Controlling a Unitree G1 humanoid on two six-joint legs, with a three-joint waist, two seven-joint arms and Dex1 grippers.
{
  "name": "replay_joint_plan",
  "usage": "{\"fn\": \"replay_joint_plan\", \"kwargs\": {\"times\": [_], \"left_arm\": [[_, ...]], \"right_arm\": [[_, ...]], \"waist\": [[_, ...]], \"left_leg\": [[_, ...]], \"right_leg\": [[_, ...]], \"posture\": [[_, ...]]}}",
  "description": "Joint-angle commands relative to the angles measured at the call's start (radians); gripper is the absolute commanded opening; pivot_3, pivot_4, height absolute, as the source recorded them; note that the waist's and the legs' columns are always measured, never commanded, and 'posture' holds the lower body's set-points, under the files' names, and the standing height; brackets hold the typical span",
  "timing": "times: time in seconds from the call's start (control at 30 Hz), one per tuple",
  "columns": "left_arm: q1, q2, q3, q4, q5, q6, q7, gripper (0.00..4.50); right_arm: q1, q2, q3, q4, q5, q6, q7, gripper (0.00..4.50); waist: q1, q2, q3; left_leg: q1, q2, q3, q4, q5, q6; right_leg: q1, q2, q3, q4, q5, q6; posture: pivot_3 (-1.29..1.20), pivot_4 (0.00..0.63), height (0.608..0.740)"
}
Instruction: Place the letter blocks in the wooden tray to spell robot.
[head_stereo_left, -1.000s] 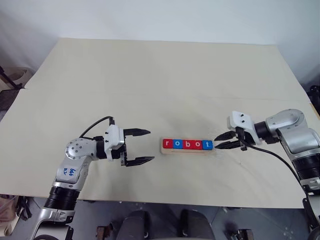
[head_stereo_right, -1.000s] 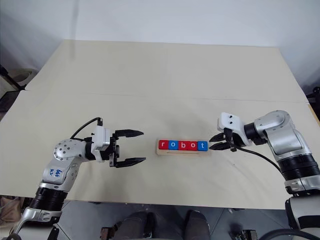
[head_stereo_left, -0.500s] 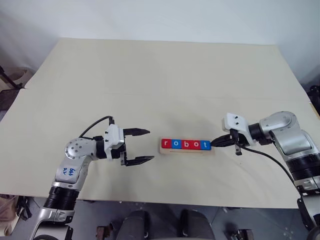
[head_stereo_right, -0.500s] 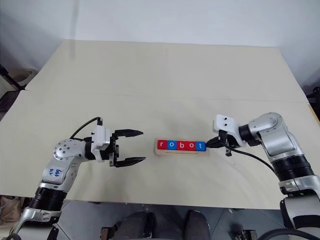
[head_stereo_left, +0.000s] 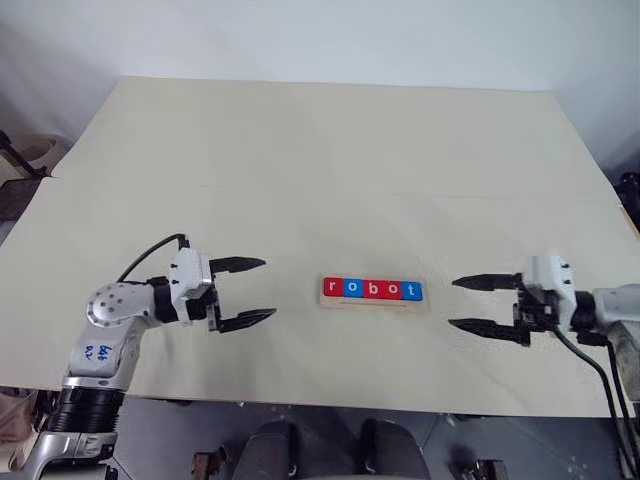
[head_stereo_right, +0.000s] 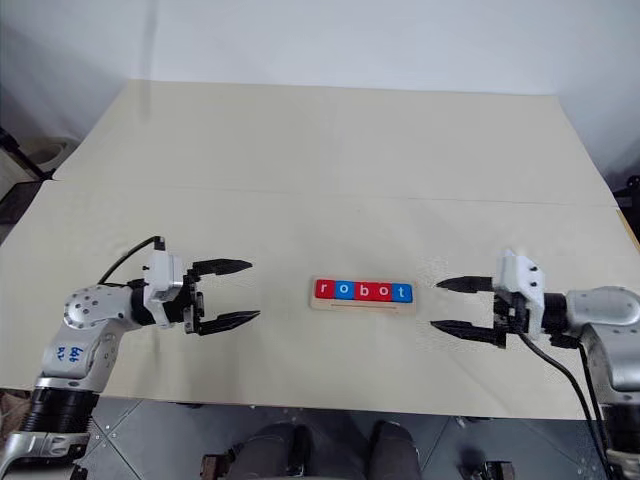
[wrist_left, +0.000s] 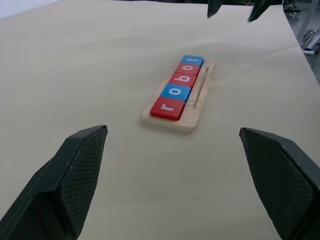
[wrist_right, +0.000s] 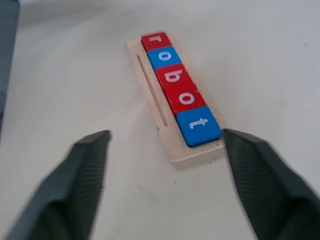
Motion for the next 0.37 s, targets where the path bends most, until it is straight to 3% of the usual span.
{"fn": "replay_joint_plan", "kwargs": {"times": [0.03,0.37], "left_arm": [[-0.004,0.013,0.021,0.015,-0.008,-0.016,-0.008,4.5],[-0.015,0.017,0.014,0.028,0.019,-0.038,0.001,4.5]], "right_arm": [[0.023,0.02,-0.041,-0.032,0.047,-0.026,-0.019,4.47],[-0.001,0.014,-0.04,0.023,0.034,-0.08,-0.037,4.47]], "waist": [[0.001,0.0,0.0],[0.004,0.0,0.0]], "left_leg": [[0.0,0.0,0.0,0.0,0.0,0.0],[0.0,0.0,0.0,0.0,0.0,0.0]], "right_leg": [[0.0,0.0,0.0,0.0,0.0,0.0],[0.0,0.0,0.0,0.0,0.0,0.0]], "posture": [[0.0,0.15,0.74],[0.0,0.15,0.74]]}}
